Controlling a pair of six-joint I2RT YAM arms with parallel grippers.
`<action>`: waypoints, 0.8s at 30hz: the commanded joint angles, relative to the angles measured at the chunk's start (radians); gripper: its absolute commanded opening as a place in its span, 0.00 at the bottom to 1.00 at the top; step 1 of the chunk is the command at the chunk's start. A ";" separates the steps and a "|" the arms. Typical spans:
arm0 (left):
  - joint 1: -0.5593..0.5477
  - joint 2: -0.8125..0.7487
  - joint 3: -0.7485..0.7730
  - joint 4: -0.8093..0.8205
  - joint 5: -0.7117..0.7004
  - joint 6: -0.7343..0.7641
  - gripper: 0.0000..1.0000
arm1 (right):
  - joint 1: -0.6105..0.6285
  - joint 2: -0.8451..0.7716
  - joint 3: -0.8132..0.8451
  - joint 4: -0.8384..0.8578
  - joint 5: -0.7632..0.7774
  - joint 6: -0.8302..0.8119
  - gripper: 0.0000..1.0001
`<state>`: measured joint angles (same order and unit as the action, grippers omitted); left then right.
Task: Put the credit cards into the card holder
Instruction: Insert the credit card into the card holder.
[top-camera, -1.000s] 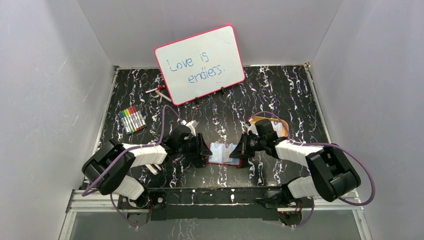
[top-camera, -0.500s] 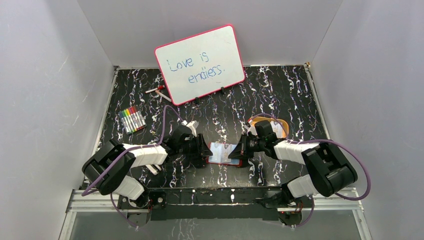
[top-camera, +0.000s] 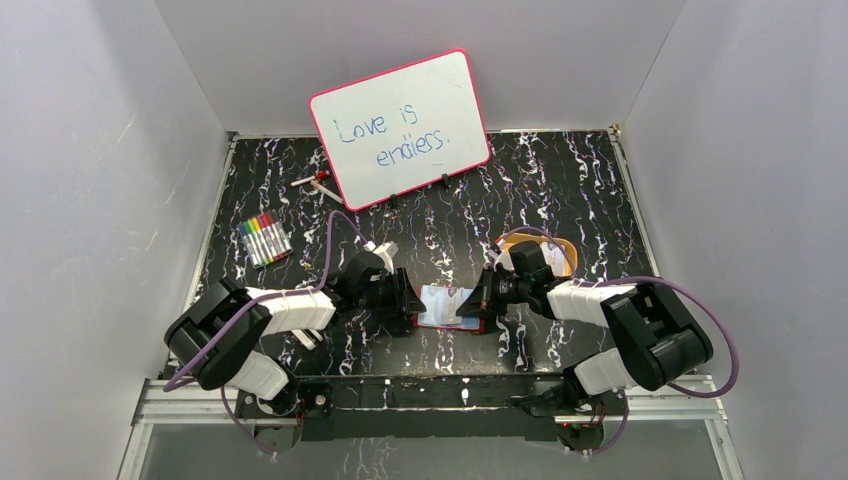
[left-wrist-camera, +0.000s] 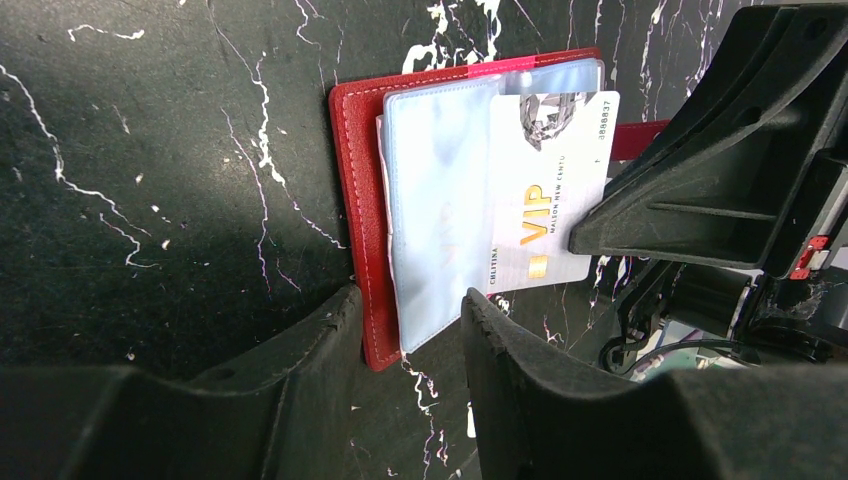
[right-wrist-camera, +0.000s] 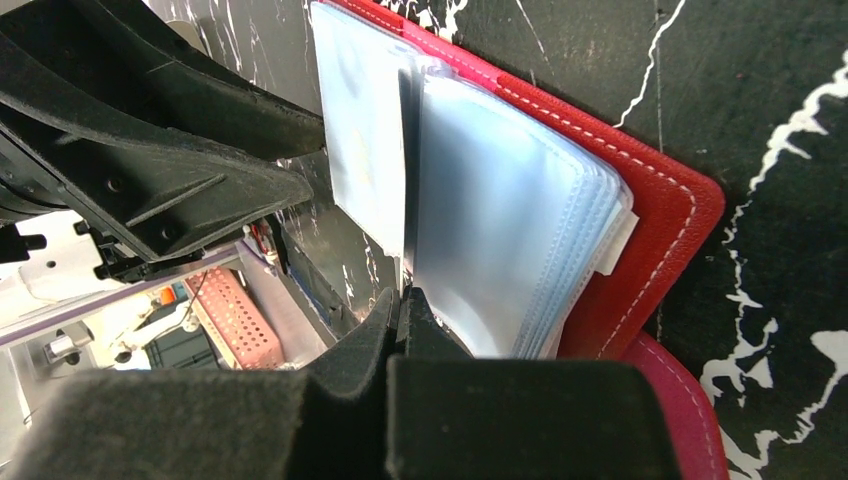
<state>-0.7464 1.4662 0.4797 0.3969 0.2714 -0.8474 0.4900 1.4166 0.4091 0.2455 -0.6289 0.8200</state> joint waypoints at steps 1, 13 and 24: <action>-0.010 0.011 0.012 -0.019 -0.005 0.017 0.39 | -0.005 0.002 -0.013 0.037 0.028 -0.016 0.00; -0.011 0.025 0.018 -0.015 0.003 0.016 0.39 | -0.005 0.033 -0.012 0.045 0.001 -0.045 0.00; -0.019 0.042 0.030 -0.013 0.008 0.017 0.39 | -0.005 0.070 -0.009 0.090 -0.063 -0.039 0.00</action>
<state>-0.7502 1.4857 0.4892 0.4114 0.2760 -0.8478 0.4847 1.4700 0.4072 0.2943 -0.6720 0.7963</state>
